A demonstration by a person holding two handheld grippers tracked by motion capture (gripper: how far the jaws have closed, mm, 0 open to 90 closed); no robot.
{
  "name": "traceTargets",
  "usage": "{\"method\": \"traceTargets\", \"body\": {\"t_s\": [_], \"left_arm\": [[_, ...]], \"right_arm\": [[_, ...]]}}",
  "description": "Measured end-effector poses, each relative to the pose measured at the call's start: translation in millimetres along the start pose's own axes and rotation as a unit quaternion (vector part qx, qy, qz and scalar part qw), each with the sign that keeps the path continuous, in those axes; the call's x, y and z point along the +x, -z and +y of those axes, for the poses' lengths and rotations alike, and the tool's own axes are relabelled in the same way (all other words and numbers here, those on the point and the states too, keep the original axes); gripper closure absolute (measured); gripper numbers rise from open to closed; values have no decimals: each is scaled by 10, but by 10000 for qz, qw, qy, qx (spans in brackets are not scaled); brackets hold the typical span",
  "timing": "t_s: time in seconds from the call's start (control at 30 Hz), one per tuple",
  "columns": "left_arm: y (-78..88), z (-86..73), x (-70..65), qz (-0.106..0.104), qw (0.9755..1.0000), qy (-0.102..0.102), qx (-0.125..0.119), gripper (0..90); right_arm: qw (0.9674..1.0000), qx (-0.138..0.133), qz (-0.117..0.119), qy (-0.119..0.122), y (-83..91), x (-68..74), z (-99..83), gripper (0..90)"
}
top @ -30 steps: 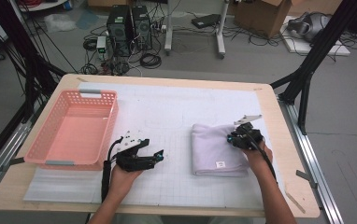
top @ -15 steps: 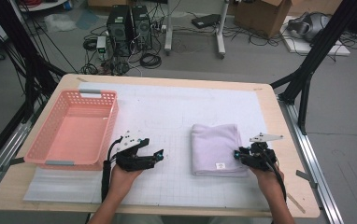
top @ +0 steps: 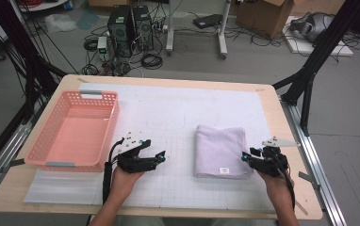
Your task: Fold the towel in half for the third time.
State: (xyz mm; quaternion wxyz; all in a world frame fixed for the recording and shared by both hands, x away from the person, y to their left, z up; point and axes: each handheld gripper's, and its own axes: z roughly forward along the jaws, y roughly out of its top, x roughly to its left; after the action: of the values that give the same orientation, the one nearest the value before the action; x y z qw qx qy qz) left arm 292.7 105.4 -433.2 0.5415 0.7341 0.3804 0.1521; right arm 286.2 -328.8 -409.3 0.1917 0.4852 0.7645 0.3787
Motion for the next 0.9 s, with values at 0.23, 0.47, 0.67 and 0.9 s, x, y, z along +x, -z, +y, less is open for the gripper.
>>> {"method": "traceTargets", "body": {"t_s": [0.23,0.47,0.67,0.9], "left_arm": [[6,-1,6,-10,10000,-9,-4,256],[35,-7,16,22,10000,8,-20,256],[36,-3,8,18,10000,-4,-25,256],[32,5,18,-12,10000,7,-52,256]], "right_arm": [[9986,99,122,503,-414,86,301,691],[9975,623,-66,332,-328,-16,81,723],[9987,50,69,500,-281,55,399,667],[9978,408,-9,517,-779,119,670,733]]}}
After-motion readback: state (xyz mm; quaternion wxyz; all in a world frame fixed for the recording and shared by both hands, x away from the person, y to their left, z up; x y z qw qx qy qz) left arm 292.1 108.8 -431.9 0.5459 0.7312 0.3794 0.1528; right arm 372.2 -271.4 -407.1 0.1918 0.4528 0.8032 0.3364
